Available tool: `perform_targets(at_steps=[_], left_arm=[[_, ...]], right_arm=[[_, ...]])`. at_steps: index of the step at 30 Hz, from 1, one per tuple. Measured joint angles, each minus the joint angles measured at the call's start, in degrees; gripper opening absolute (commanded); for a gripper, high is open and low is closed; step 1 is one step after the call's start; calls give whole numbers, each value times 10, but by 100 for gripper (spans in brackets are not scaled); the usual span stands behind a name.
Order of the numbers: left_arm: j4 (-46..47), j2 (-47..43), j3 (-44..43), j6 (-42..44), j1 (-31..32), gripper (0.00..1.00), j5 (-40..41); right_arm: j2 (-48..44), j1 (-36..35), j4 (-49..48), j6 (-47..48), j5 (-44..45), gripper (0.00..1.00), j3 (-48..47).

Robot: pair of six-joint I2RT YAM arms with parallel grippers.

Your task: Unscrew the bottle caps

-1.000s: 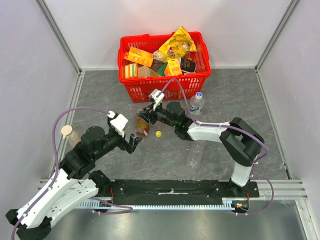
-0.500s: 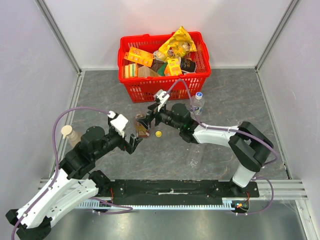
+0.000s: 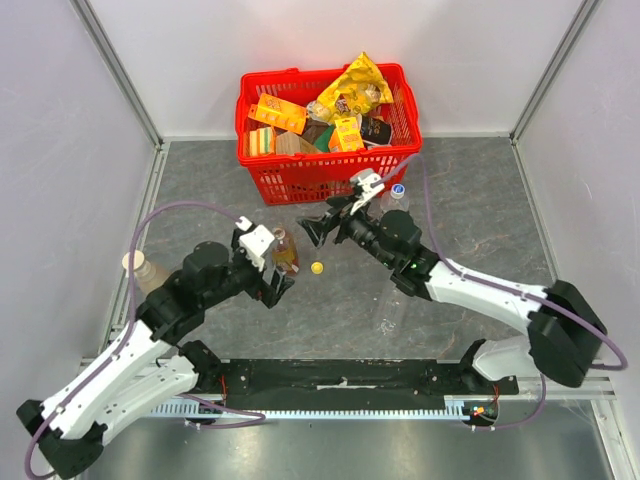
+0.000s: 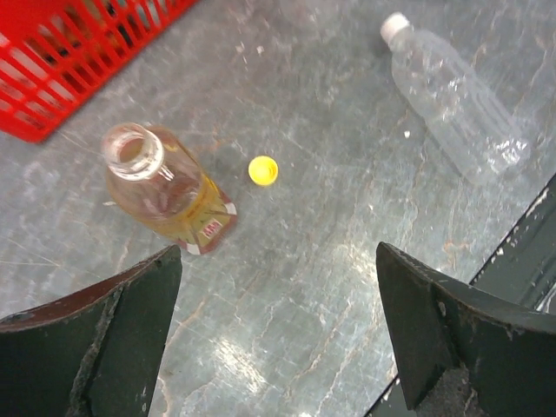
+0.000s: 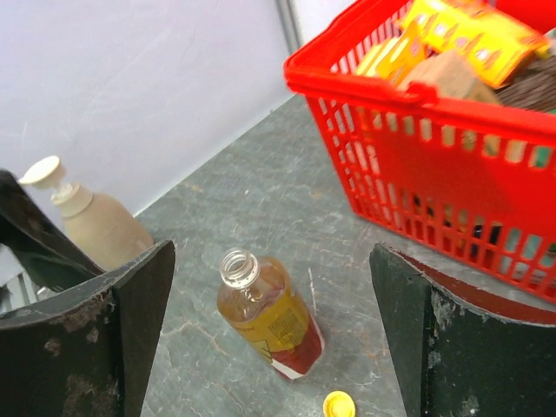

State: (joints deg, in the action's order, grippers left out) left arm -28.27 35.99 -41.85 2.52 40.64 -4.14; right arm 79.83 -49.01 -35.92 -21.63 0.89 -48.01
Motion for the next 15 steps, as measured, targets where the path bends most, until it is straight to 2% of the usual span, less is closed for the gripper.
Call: perform_targets(at_steps=[6, 15], left_arm=[[-4, 94, -22, -17, 0, 97, -21], [31, 182, -63, -82, 0, 98, -62]], right_arm=[[-94, 0, 49, 1, 56, 98, 19], [-234, 1, 132, 2, 137, 98, 71]])
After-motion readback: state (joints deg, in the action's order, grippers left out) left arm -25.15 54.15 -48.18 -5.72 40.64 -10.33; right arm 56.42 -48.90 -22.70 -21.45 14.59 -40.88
